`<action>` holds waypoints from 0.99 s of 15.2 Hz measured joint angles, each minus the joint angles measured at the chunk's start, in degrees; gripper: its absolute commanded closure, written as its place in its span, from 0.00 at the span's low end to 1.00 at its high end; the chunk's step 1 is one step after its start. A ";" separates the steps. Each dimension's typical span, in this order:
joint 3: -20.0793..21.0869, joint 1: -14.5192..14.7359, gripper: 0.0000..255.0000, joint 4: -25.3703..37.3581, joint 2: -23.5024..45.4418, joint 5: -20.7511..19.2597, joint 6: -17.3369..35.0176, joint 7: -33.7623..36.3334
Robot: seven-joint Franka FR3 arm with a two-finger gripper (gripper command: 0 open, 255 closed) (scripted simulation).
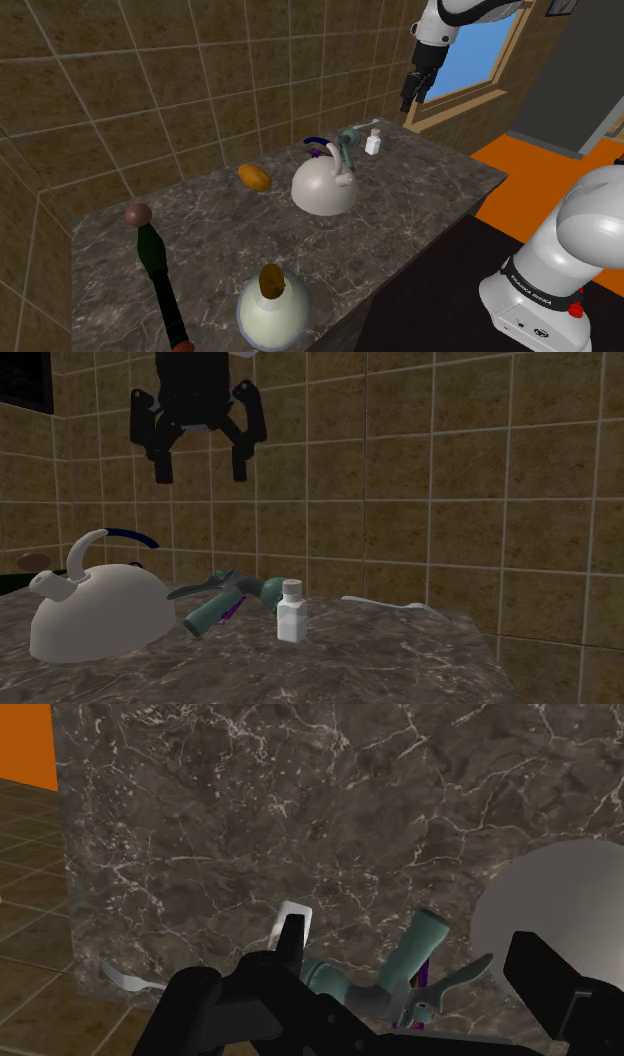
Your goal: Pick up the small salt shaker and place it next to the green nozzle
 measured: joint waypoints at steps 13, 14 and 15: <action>-4.06 -1.10 0.00 14.20 27.85 3.47 10.80 -7.80; -4.20 -1.31 0.00 15.47 29.44 3.77 10.92 -8.35; -4.25 -1.42 0.00 15.78 30.39 3.94 11.47 -8.60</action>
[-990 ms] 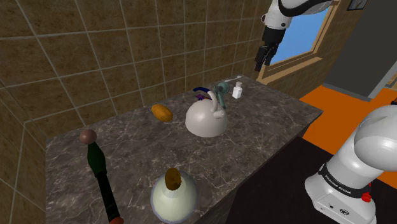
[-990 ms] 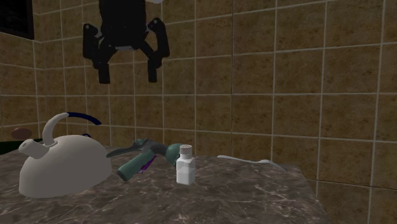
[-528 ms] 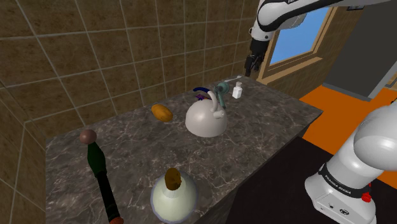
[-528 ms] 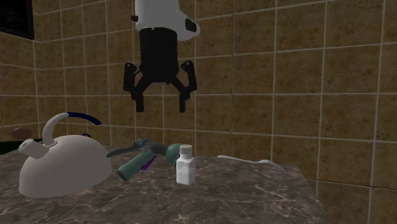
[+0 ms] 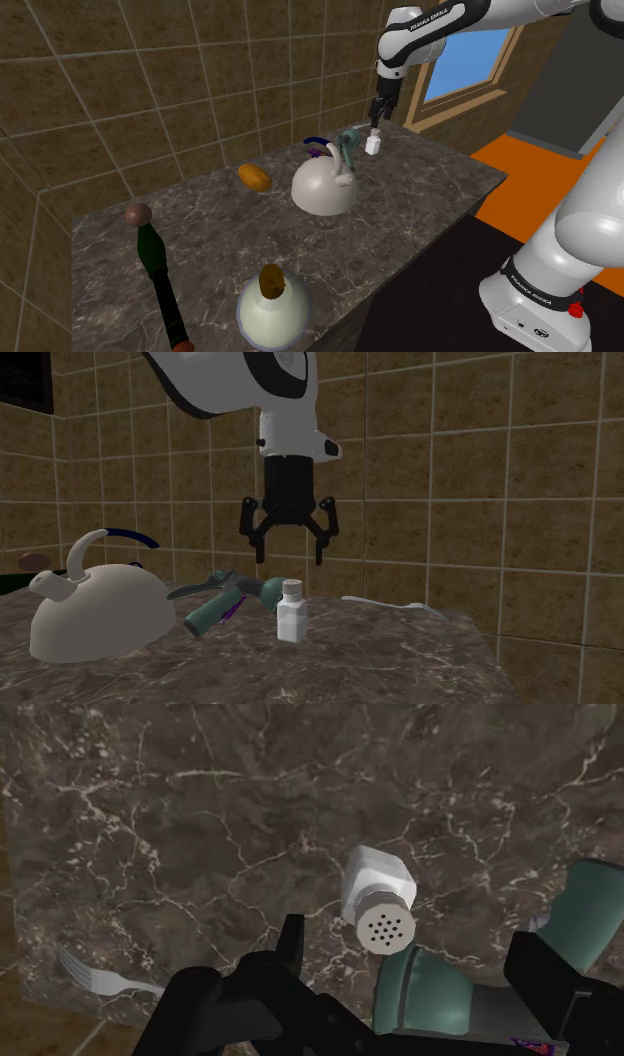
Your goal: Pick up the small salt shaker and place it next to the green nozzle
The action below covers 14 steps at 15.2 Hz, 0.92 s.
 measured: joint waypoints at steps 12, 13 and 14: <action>0.05 -0.20 0.00 -2.19 3.33 0.78 5.42 -0.68; 0.05 -0.20 0.00 -2.20 3.33 0.78 5.43 -0.68; 0.05 -0.20 1.00 -2.20 3.33 0.78 5.43 -0.68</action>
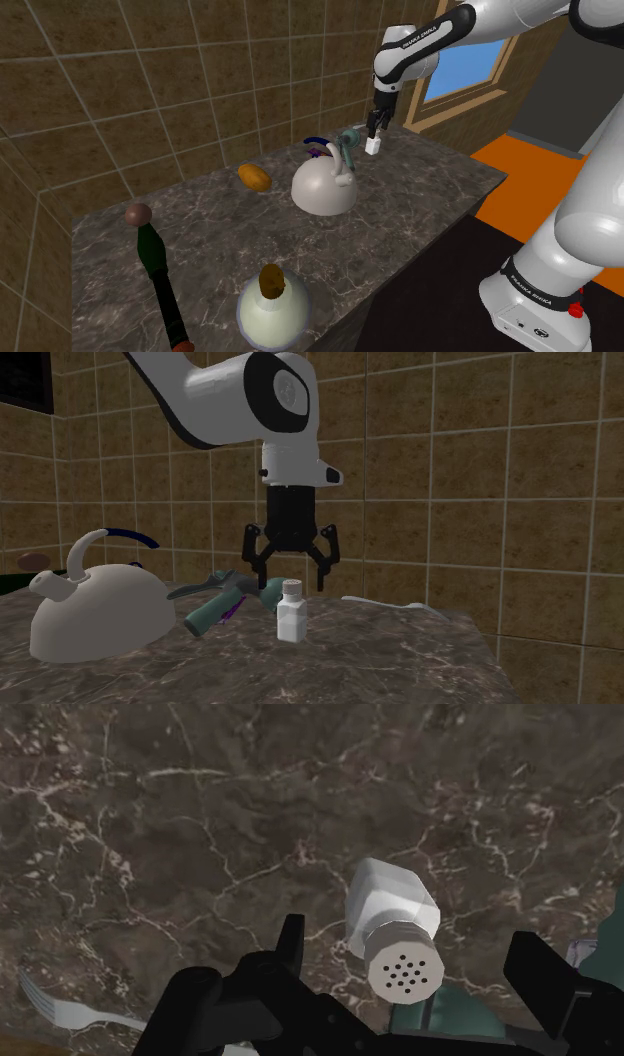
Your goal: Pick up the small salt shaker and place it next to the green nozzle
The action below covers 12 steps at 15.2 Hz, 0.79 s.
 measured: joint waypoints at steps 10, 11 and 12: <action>0.00 0.00 1.00 0.01 0.00 0.00 0.01 0.00; 0.00 0.02 1.00 0.15 -0.20 -0.05 -0.33 0.06; 0.01 0.08 1.00 0.29 -0.57 -0.14 -0.84 0.18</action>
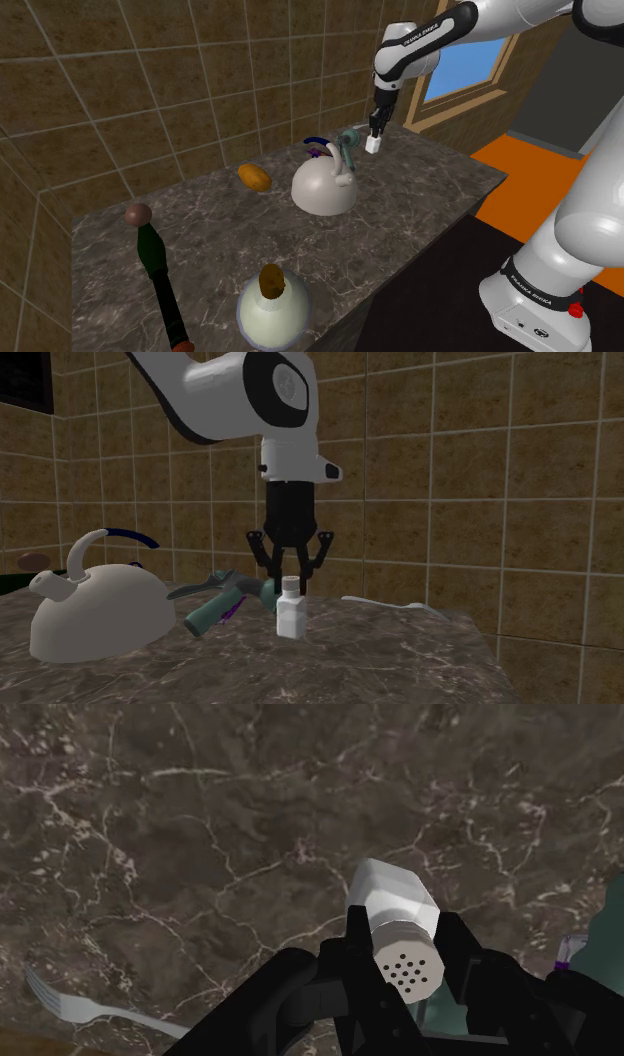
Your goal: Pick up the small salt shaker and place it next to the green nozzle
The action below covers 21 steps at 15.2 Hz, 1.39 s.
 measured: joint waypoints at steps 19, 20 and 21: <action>-0.14 0.13 1.00 8.90 -4.82 -1.11 -13.60 0.72; -0.17 0.10 1.00 9.51 -4.98 -1.14 -14.38 0.68; -0.14 0.13 1.00 10.10 -5.03 -1.16 -15.02 0.76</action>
